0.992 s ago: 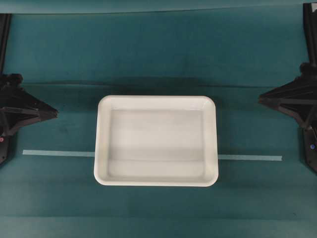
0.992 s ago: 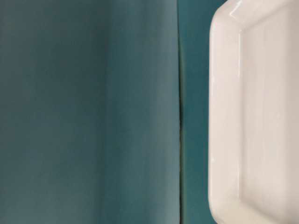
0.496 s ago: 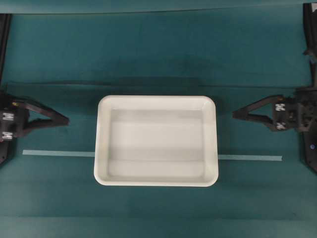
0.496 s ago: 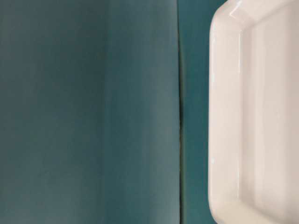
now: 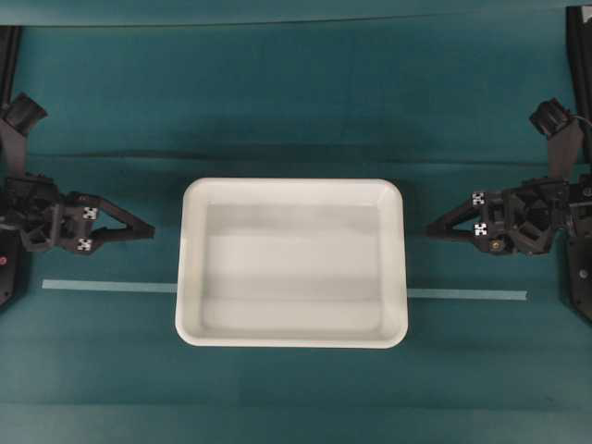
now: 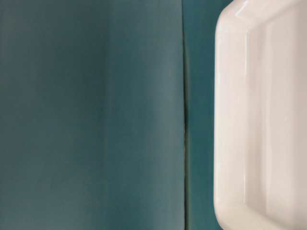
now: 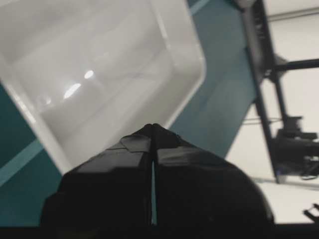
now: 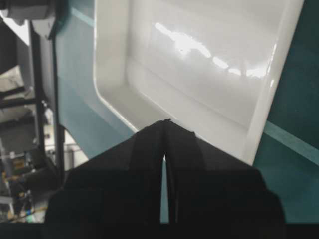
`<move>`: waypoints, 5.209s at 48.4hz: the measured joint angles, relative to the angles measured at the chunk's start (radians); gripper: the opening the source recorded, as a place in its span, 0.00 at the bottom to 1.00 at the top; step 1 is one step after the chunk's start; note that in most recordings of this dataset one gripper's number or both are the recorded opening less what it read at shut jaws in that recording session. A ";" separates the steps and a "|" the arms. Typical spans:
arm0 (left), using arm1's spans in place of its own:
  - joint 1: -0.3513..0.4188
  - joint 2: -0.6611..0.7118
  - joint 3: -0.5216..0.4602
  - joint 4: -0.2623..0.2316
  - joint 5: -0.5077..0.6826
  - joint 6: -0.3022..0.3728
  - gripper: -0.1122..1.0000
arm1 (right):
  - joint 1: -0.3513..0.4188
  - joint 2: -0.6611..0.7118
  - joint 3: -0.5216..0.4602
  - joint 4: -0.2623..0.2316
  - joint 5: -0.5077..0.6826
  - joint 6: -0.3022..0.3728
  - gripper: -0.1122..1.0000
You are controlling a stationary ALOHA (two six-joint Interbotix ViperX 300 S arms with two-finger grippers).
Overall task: Lift the white case with both hands.
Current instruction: 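Move both grippers inward toward the left and right rims of the white tray, then close both grippers on the tray's left and right side walls, then lift the gripped tray upward with both grippers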
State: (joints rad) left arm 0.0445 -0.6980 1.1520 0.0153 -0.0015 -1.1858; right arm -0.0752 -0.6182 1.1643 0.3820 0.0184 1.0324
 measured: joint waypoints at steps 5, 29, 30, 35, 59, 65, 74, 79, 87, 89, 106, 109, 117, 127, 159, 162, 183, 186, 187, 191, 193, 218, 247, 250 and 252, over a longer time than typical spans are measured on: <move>0.000 0.031 0.000 0.000 0.002 0.000 0.24 | 0.000 0.009 0.002 0.000 0.000 0.000 0.14; -0.035 0.086 0.009 0.000 -0.002 -0.017 0.95 | 0.000 0.041 0.008 0.000 -0.009 -0.006 0.95; -0.035 0.086 0.012 0.000 -0.003 -0.018 0.95 | 0.000 0.043 0.011 0.000 -0.009 -0.006 0.94; -0.028 0.097 0.037 0.000 -0.032 -0.018 0.96 | 0.000 0.066 0.031 0.000 -0.012 -0.006 0.94; -0.003 0.360 0.100 0.000 -0.351 -0.021 0.96 | 0.054 0.287 0.071 0.000 -0.256 0.041 0.94; -0.003 0.425 0.100 0.000 -0.407 -0.021 0.96 | 0.078 0.350 0.071 0.002 -0.314 0.067 0.94; -0.003 0.508 0.075 0.000 -0.457 -0.020 0.96 | 0.089 0.442 0.055 0.002 -0.380 0.095 0.94; -0.003 0.545 0.051 0.000 -0.462 -0.021 0.96 | 0.091 0.471 0.037 0.002 -0.397 0.095 0.94; -0.003 0.594 0.023 0.000 -0.463 -0.021 0.96 | 0.091 0.492 0.026 0.002 -0.402 0.097 0.94; -0.003 0.600 0.018 0.000 -0.463 -0.021 0.96 | 0.091 0.494 0.025 0.000 -0.402 0.097 0.94; -0.003 0.604 0.014 0.000 -0.462 -0.020 0.90 | 0.089 0.499 0.015 0.015 -0.393 0.100 0.90; -0.003 0.604 0.014 0.000 -0.460 -0.021 0.85 | 0.086 0.499 0.012 0.020 -0.390 0.101 0.85; -0.003 0.606 0.005 0.000 -0.431 -0.021 0.56 | 0.075 0.503 0.006 0.023 -0.341 0.101 0.53; -0.003 0.604 -0.009 0.000 -0.377 -0.028 0.22 | 0.069 0.502 -0.021 0.023 -0.279 0.103 0.20; -0.011 0.591 -0.021 -0.002 -0.345 -0.118 0.22 | 0.061 0.491 -0.055 0.026 -0.198 0.106 0.20; -0.018 0.574 -0.028 0.000 -0.310 -0.156 0.19 | 0.058 0.477 -0.064 0.026 -0.161 0.107 0.20; -0.043 0.356 -0.115 0.000 -0.002 -0.236 0.17 | 0.034 0.275 -0.144 0.025 0.103 0.104 0.20; -0.043 0.322 -0.130 0.000 0.041 -0.247 0.17 | 0.031 0.238 -0.158 0.025 0.140 0.106 0.20; -0.043 0.311 -0.137 0.000 0.054 -0.250 0.17 | 0.028 0.225 -0.163 0.025 0.152 0.104 0.20; -0.043 0.273 -0.161 0.000 0.106 -0.259 0.17 | 0.017 0.178 -0.183 0.025 0.204 0.106 0.20; -0.043 0.255 -0.172 0.000 0.127 -0.268 0.17 | 0.011 0.156 -0.192 0.023 0.225 0.106 0.20; -0.078 0.100 -0.285 0.000 0.278 -0.410 0.17 | -0.009 -0.060 -0.298 0.021 0.414 0.279 0.20; -0.075 0.091 -0.569 0.000 0.597 -0.413 0.17 | -0.048 -0.051 -0.561 0.015 0.716 0.293 0.20; -0.077 0.091 -0.609 0.000 0.621 -0.413 0.17 | -0.054 -0.048 -0.603 0.014 0.753 0.293 0.20; -0.078 0.091 -0.634 0.000 0.637 -0.413 0.17 | -0.057 -0.044 -0.627 0.012 0.770 0.293 0.20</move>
State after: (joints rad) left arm -0.0337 -0.6075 0.5185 0.0153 0.6351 -1.5984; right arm -0.1319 -0.6627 0.5369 0.3942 0.7885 1.3254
